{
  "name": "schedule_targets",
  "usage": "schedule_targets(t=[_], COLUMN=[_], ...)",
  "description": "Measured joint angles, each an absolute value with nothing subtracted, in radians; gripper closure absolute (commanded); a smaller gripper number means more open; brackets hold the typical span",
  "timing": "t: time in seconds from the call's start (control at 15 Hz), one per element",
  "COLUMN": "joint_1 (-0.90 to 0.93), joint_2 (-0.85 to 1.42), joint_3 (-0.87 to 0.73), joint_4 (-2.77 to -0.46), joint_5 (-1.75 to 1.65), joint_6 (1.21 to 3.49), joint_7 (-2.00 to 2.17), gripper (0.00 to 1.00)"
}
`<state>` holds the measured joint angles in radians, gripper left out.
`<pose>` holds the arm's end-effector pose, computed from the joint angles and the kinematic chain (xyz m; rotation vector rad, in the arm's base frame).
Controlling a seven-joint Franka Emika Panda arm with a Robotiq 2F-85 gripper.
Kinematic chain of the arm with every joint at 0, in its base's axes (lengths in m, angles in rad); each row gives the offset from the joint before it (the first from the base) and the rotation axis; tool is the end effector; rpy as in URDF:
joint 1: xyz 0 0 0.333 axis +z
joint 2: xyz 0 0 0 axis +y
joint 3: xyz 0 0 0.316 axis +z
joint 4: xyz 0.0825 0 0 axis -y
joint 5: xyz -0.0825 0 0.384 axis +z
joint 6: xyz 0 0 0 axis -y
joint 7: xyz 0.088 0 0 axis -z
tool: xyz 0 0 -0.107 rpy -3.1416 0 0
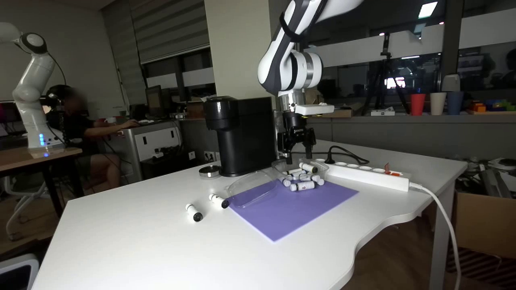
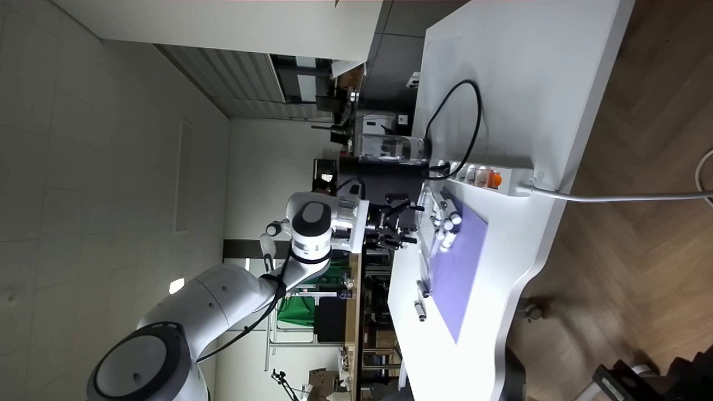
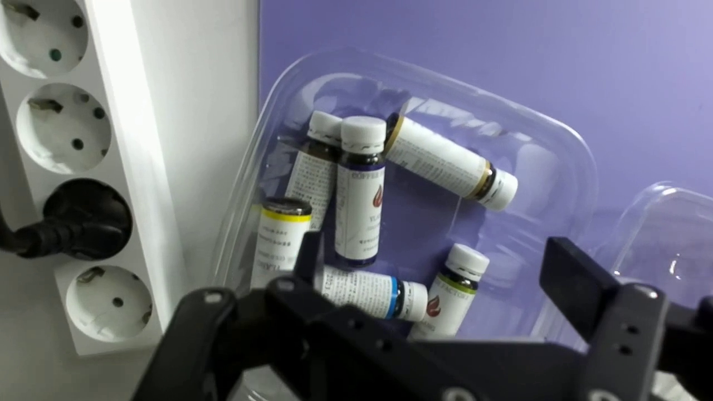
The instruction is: Remove three bottles from the clear container and place them on the left side of the table
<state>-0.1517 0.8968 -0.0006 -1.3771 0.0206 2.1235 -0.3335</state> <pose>0.7075 -0.1076 0.1614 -3.0709 -0.2605 0.2194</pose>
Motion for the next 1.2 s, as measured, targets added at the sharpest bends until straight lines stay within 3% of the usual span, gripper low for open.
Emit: schedule_targets(t=[1.2], joint_1=[-0.203], joint_2=[0.987], joint_3=[0.019], joint_4=[-1.347], joint_5=[0.101], joint_6=[2.117], joint_7=[-0.333], gripper=[0.0])
